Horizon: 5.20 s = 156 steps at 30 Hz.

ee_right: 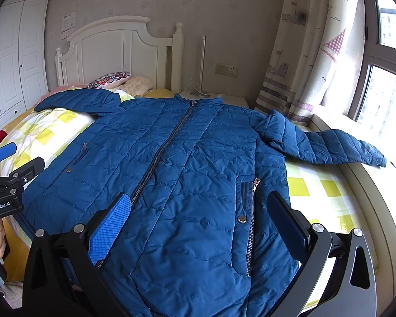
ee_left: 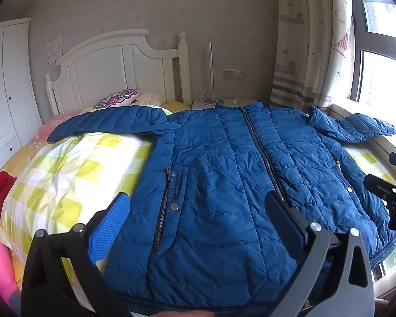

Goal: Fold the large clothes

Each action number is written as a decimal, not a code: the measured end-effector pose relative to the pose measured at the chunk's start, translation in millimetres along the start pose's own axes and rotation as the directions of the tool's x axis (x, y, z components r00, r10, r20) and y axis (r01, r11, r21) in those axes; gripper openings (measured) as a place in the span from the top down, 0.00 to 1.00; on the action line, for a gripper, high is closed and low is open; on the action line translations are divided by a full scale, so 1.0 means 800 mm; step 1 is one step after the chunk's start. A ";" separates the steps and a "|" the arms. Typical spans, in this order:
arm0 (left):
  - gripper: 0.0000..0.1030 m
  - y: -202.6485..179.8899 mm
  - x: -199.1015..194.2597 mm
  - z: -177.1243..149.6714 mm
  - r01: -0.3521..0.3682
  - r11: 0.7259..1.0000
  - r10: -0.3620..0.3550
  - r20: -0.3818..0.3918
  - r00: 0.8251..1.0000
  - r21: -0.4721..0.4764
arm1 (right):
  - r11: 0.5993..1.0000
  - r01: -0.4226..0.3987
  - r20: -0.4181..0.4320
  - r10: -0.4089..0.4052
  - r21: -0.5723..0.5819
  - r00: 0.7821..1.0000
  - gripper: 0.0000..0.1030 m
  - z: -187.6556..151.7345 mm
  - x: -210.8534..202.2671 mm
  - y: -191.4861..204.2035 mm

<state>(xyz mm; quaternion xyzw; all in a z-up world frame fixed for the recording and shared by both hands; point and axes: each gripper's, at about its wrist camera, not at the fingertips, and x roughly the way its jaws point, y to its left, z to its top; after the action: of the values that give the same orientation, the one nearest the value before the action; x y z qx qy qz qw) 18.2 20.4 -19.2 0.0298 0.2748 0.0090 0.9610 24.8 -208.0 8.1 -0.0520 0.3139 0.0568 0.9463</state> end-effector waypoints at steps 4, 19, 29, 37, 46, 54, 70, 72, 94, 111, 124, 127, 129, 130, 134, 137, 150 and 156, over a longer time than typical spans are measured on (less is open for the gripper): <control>0.02 0.000 0.000 -0.001 -0.001 1.000 0.001 -0.001 1.000 -0.001 | 1.000 -0.001 0.000 0.001 -0.001 1.000 0.04 0.000 0.001 0.000; 0.02 0.002 0.000 -0.001 -0.002 1.000 0.002 0.001 1.000 -0.004 | 1.000 -0.002 -0.002 0.002 -0.002 1.000 0.04 -0.002 0.002 0.000; 0.02 0.003 0.002 -0.002 -0.005 1.000 0.005 -0.005 1.000 -0.004 | 1.000 -0.006 -0.010 0.006 0.005 1.000 0.04 -0.004 0.004 0.000; 0.02 -0.007 0.003 0.001 0.004 0.999 -0.005 0.028 1.000 0.033 | 1.000 -0.006 -0.004 0.006 0.009 1.000 0.04 -0.005 0.011 -0.006; 0.02 -0.023 0.064 0.043 0.013 0.996 -0.013 0.007 1.000 0.093 | 0.998 0.041 -0.050 -0.038 0.052 0.998 0.04 -0.001 0.049 -0.038; 0.02 -0.040 0.223 0.086 0.018 0.983 0.007 -0.130 0.991 0.183 | 0.941 0.164 -0.126 -0.132 0.296 0.983 0.04 0.032 0.153 -0.191; 0.02 -0.001 0.361 0.069 0.123 0.991 -0.094 -0.373 0.923 0.055 | 0.705 0.455 -0.149 -0.452 0.544 0.879 0.74 0.121 0.276 -0.414; 0.02 -0.002 0.358 0.069 0.123 0.991 -0.095 -0.376 0.922 0.053 | 0.788 0.418 -0.051 -0.446 0.452 0.894 0.75 0.162 0.271 -0.361; 0.02 0.012 0.348 0.071 0.159 0.987 -0.152 -0.354 0.923 -0.011 | 0.954 -0.289 -0.267 0.300 0.080 0.916 0.17 0.117 0.283 -0.062; 0.02 0.002 0.351 0.070 0.123 0.992 -0.102 -0.361 0.927 0.038 | 0.902 -0.295 0.009 0.308 0.315 0.951 0.72 0.193 0.292 -0.107; 0.02 0.018 0.346 0.071 0.172 0.984 -0.174 -0.342 0.923 -0.038 | 0.971 -0.236 -0.022 0.235 -0.045 0.972 0.19 0.181 0.270 0.000; 0.02 0.019 0.346 0.071 0.175 0.984 -0.179 -0.340 0.923 -0.045 | 0.993 -0.028 -0.062 0.036 0.116 0.997 0.18 0.140 0.273 -0.095; 0.02 0.019 0.345 0.071 0.180 0.982 -0.187 -0.336 0.923 -0.052 | 0.971 0.063 -0.119 -0.036 0.229 0.992 0.18 0.108 0.282 -0.144; 0.02 0.020 0.346 0.072 0.184 0.981 -0.193 -0.334 0.923 -0.059 | 0.956 0.098 -0.155 -0.057 0.275 0.986 0.18 0.090 0.291 -0.166; 0.02 0.030 0.345 0.082 0.249 0.958 -0.284 -0.351 0.892 -0.143 | 0.916 0.161 -0.256 -0.066 0.369 0.965 0.17 0.042 0.330 -0.207; 0.02 0.042 0.352 0.119 0.290 0.930 -0.356 -0.353 0.865 -0.225 | 0.919 0.158 -0.249 -0.068 0.360 0.966 0.15 0.041 0.337 -0.206; 0.87 0.027 0.473 0.169 0.013 0.979 -0.084 -0.345 0.935 -0.202 | 0.880 0.130 -0.226 -0.027 0.456 0.974 0.15 0.040 0.334 -0.235; 0.91 0.066 0.371 0.219 0.076 0.957 -0.110 -0.106 0.988 -0.279 | 0.878 0.122 -0.217 -0.021 0.463 0.976 0.15 0.039 0.331 -0.231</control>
<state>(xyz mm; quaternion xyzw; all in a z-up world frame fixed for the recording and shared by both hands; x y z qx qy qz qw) 362.9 74.0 -24.3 -0.1172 0.3296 0.0035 0.9368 279.5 -366.6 -114.5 0.1636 0.4122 -0.0626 0.8941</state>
